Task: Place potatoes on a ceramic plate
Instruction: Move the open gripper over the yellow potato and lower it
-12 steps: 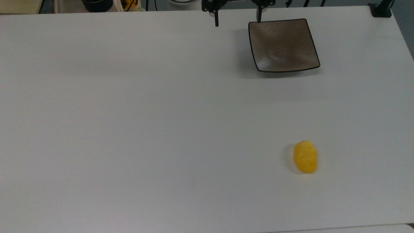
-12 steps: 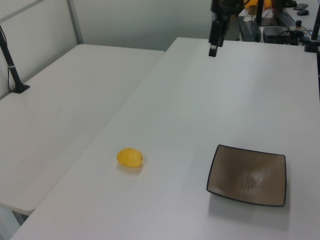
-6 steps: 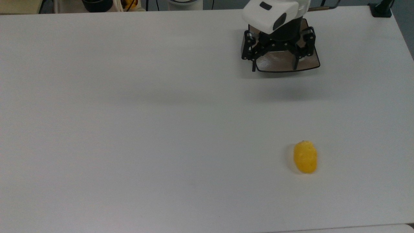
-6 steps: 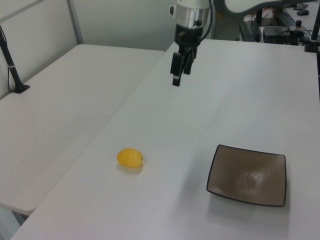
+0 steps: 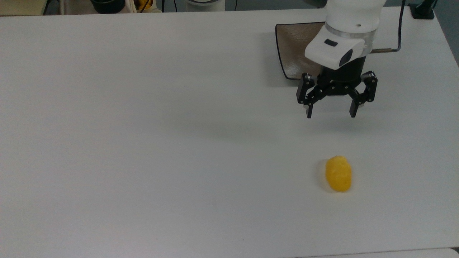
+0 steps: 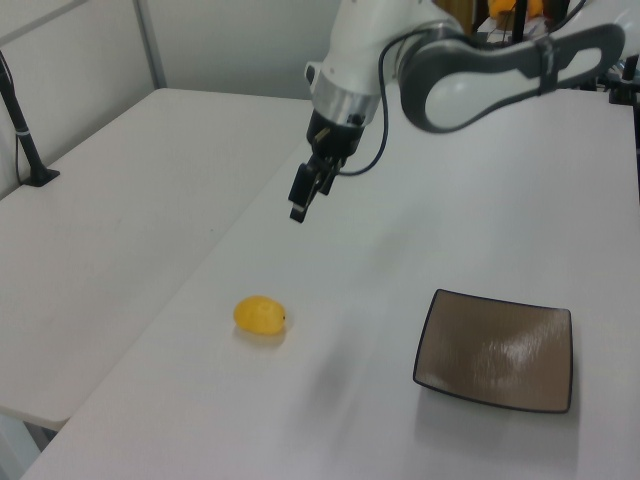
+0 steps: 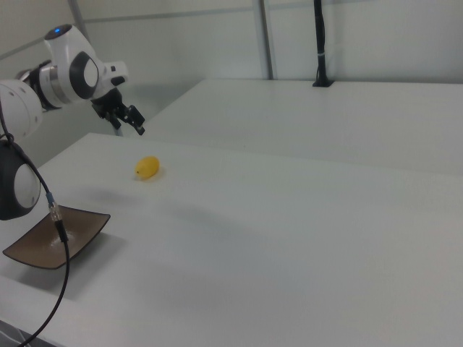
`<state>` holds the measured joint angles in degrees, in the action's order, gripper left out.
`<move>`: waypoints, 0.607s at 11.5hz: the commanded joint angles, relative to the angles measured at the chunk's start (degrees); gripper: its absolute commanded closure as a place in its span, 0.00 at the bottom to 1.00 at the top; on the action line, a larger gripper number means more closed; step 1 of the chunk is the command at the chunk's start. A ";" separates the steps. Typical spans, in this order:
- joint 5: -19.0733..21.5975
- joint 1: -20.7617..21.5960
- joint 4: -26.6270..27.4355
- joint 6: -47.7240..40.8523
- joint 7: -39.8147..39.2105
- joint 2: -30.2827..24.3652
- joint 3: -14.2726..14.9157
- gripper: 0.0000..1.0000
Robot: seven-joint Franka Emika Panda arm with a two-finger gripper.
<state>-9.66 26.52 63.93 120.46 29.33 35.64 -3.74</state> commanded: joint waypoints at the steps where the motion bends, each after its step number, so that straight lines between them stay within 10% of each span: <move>1: -2.54 1.60 -1.88 8.26 3.44 4.86 1.98 0.00; 7: -11.08 3.71 -1.88 21.81 11.00 11.99 3.04 0.00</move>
<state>-18.51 28.63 63.79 138.99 37.07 45.22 -2.40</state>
